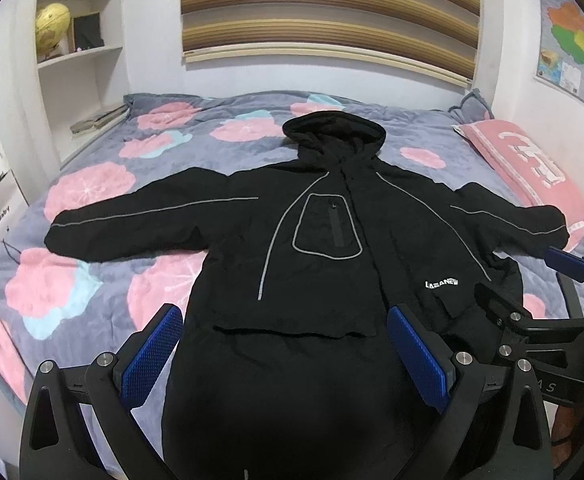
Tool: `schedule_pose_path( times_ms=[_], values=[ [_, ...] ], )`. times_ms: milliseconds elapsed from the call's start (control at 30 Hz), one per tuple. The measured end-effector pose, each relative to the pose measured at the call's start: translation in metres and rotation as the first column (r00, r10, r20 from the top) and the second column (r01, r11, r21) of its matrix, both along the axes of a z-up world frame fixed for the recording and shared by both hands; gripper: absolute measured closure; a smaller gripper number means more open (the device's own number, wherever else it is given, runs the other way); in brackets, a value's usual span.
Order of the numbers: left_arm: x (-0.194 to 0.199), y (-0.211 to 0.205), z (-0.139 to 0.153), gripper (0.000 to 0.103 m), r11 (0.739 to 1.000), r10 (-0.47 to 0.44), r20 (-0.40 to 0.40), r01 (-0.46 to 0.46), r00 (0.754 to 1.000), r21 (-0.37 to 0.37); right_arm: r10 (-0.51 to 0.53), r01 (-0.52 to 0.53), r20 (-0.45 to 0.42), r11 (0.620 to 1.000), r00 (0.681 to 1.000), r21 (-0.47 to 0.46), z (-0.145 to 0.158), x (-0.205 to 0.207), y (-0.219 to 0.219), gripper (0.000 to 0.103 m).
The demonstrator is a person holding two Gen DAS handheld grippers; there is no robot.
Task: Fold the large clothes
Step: 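Position both grippers open above the jacket body near the hem, then grasp the jacket sleeve cuff with the left gripper and lift it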
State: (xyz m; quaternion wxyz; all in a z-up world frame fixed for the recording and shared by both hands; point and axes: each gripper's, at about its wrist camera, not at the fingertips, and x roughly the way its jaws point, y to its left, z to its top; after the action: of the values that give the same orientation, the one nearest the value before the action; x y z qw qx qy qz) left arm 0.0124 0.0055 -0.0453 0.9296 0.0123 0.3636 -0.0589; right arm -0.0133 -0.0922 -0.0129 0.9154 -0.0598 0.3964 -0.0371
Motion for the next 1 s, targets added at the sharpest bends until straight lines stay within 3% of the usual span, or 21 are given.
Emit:
schedule_pose_path(
  times_ms=[400,667,800,1000],
  values=[
    [0.011,0.023,-0.009,0.001,0.999,0.041,-0.015,-0.041,0.999,-0.013,0.056,-0.056,-0.019,0.998,0.998,0.014,0.005,0.024,0.024,0.003],
    [0.039,0.072,-0.013,0.001,0.993,0.116,-0.018,-0.116,0.993,-0.035,0.143,-0.142,0.008,0.977,0.99,0.16,0.018,0.082,0.07,0.003],
    [0.059,0.102,-0.02,0.001,0.984,0.18,-0.014,-0.18,0.984,-0.014,0.181,-0.178,0.01,0.953,0.983,0.244,0.002,0.123,0.092,0.003],
    [0.103,0.165,-0.05,0.001,0.962,0.273,-0.018,-0.273,0.962,0.008,0.154,-0.15,0.007,0.951,0.988,0.27,-0.063,0.185,0.1,0.003]
  ],
)
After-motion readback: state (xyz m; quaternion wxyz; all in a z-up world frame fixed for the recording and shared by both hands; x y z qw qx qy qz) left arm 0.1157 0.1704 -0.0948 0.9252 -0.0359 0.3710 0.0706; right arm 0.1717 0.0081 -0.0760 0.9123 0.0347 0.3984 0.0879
